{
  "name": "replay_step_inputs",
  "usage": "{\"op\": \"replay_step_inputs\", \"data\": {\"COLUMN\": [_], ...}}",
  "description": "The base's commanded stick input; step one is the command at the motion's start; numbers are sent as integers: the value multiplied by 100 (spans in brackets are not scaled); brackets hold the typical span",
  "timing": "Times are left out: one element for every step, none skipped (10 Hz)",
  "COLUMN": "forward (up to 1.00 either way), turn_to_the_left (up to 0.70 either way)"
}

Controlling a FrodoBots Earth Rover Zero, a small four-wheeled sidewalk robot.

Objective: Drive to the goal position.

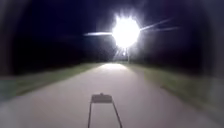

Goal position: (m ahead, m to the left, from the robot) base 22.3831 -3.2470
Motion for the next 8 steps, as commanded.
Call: {"op": "replay_step_inputs", "data": {"forward": [100,100,100,100,100,100,100,100], "turn_to_the_left": [0,0,0,0,0,0,0,0]}}
